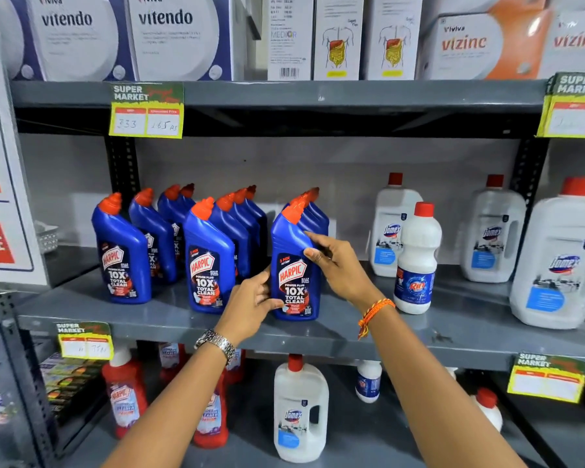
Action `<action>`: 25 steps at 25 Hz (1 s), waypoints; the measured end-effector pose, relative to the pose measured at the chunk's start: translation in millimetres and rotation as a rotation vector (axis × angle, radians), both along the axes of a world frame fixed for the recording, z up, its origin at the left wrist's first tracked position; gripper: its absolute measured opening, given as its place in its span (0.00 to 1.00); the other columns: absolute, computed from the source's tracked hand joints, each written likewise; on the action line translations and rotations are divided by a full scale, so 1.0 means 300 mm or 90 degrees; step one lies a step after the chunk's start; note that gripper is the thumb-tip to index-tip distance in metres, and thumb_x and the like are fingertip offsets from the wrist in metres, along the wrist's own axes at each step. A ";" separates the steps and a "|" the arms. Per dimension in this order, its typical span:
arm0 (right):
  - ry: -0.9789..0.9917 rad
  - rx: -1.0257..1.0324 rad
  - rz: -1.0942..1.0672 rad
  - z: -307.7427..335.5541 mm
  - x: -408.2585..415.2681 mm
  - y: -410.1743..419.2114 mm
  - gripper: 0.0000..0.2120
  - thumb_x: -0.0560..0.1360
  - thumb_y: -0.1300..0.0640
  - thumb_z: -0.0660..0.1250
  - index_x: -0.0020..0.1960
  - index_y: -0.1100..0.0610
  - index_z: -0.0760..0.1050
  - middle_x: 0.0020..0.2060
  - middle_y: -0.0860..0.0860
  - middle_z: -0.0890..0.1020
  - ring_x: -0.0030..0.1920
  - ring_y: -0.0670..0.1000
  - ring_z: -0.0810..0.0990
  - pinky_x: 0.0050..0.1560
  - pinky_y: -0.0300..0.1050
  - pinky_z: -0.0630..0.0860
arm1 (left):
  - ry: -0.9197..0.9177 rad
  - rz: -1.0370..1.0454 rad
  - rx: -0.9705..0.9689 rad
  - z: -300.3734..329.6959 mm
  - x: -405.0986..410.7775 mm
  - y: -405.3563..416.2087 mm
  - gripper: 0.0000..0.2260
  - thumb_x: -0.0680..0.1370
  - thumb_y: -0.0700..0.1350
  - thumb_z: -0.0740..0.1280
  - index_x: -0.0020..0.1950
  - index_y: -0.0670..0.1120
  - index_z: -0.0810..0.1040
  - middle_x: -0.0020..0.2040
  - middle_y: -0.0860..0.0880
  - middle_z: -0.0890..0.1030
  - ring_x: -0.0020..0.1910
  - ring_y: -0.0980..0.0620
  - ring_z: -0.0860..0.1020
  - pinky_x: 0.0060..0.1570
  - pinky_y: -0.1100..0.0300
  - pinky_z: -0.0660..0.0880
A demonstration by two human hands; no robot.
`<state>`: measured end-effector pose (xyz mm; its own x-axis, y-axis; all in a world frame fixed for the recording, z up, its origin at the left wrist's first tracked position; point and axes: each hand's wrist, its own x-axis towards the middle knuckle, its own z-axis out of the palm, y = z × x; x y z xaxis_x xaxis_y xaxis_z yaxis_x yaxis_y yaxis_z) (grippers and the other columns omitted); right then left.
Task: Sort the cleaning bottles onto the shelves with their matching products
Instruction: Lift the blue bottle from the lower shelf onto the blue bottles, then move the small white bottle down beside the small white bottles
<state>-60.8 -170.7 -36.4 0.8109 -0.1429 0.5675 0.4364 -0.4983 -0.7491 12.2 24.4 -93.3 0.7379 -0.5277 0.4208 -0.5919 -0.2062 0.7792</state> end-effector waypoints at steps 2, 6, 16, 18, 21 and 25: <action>0.000 0.017 0.006 0.002 -0.006 0.001 0.20 0.81 0.57 0.66 0.72 0.57 0.73 0.60 0.54 0.84 0.60 0.53 0.84 0.58 0.52 0.84 | 0.008 0.004 -0.002 0.008 -0.014 0.004 0.32 0.77 0.35 0.73 0.78 0.48 0.66 0.54 0.56 0.82 0.45 0.72 0.81 0.56 0.69 0.79; 0.032 0.023 -0.012 0.009 -0.053 0.000 0.24 0.82 0.55 0.65 0.76 0.60 0.69 0.67 0.58 0.80 0.66 0.56 0.80 0.63 0.57 0.81 | 0.020 0.027 -0.087 0.004 -0.081 0.014 0.37 0.75 0.34 0.74 0.80 0.48 0.63 0.62 0.59 0.76 0.57 0.68 0.77 0.53 0.80 0.73; -0.274 0.275 -0.302 0.039 -0.386 -0.457 0.17 0.74 0.65 0.75 0.62 0.59 0.79 0.53 0.54 0.84 0.53 0.49 0.83 0.56 0.44 0.80 | -0.060 -0.118 -0.157 0.047 -0.344 -0.329 0.29 0.68 0.36 0.81 0.66 0.51 0.76 0.57 0.53 0.84 0.58 0.58 0.82 0.61 0.63 0.79; -0.177 0.260 -0.282 0.054 -0.362 -0.538 0.29 0.72 0.62 0.78 0.70 0.61 0.73 0.60 0.54 0.81 0.60 0.51 0.81 0.62 0.45 0.79 | 0.031 -0.169 -0.127 0.080 -0.326 -0.463 0.34 0.66 0.35 0.82 0.68 0.51 0.73 0.62 0.49 0.81 0.62 0.54 0.80 0.67 0.59 0.76; -0.091 0.217 -0.195 0.076 -0.299 -0.584 0.35 0.70 0.60 0.80 0.73 0.61 0.70 0.61 0.53 0.81 0.61 0.51 0.81 0.57 0.38 0.81 | 0.076 -0.185 -0.040 0.129 -0.243 -0.604 0.45 0.63 0.33 0.83 0.74 0.50 0.66 0.69 0.44 0.76 0.66 0.50 0.75 0.63 0.62 0.73; -0.082 0.182 -0.150 0.060 -0.241 -0.617 0.30 0.65 0.58 0.83 0.65 0.57 0.78 0.57 0.56 0.86 0.58 0.57 0.85 0.56 0.48 0.83 | 0.060 -0.224 0.056 0.110 -0.180 -0.742 0.56 0.62 0.29 0.81 0.80 0.54 0.55 0.66 0.44 0.77 0.64 0.45 0.79 0.65 0.43 0.77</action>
<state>-133.2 -355.8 -18.5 0.6621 -0.4835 0.5726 0.4346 -0.3748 -0.8190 -41.9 -198.2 -60.2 0.5380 -0.7873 0.3013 -0.5647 -0.0713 0.8222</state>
